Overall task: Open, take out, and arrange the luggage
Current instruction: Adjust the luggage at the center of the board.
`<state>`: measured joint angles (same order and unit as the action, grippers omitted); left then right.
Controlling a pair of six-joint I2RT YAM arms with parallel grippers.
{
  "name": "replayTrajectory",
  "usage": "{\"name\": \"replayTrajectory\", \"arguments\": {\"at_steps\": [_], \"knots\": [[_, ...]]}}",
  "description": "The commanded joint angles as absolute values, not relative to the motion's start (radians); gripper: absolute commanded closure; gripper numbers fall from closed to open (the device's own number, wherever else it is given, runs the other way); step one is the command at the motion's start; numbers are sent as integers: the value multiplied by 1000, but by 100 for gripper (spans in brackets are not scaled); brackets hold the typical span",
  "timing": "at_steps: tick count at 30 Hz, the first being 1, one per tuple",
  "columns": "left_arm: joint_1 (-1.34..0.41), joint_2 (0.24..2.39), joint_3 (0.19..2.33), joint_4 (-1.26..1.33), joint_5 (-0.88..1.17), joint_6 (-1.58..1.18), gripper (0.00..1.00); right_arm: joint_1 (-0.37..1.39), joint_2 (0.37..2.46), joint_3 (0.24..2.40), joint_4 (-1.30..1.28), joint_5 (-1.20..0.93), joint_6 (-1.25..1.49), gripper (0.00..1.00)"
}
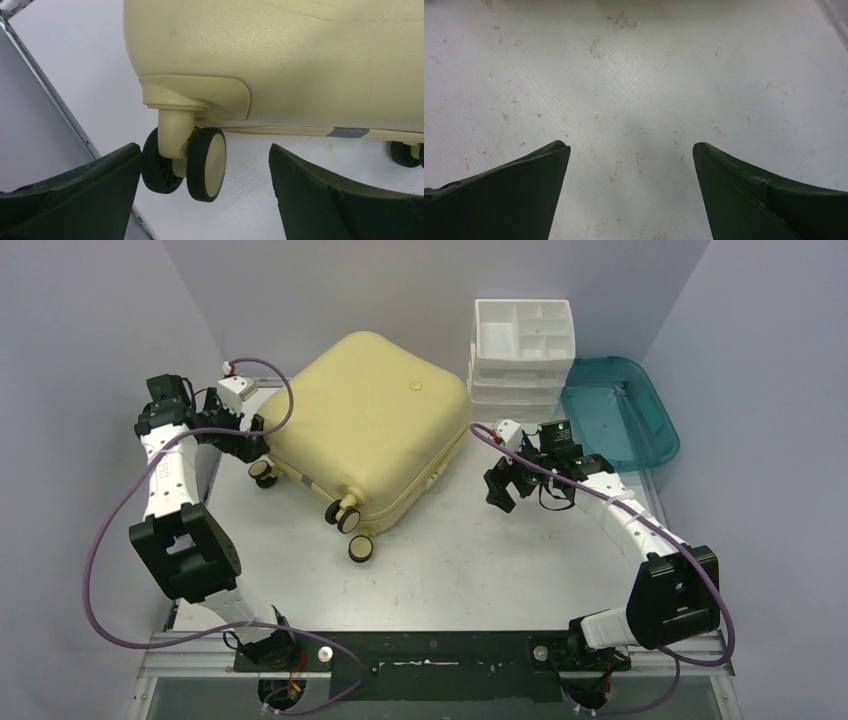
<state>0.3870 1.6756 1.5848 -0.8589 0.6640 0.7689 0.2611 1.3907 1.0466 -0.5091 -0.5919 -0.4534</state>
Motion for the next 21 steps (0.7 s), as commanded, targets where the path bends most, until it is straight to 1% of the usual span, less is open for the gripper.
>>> {"name": "replayTrajectory", "arguments": {"at_steps": [1,6,10,12,13,14,17,21], "knots": [[387,1712,1641,-882,697,825,7,255,1395,1039,-468,-615,-466,0],[387,1744,1625,-829,671,814,15,258,1414,1041,-477,-626,-474,0],[388,1760,1617,-827,676,812,36,265,1423,1040,-480,-638,-478,0],[387,1754,1594,-831,680,824,56,274,1425,1040,-476,-645,-479,0],[388,1747,1577,-828,679,827,62,282,1425,1042,-470,-644,-477,0],[388,1739,1560,-826,680,832,63,294,1425,1044,-461,-635,-471,0],[388,1701,1503,-832,680,858,64,356,1447,1075,-421,-567,-433,0],[388,1626,1411,-864,685,901,68,411,1542,1193,-406,-510,-362,0]]}}
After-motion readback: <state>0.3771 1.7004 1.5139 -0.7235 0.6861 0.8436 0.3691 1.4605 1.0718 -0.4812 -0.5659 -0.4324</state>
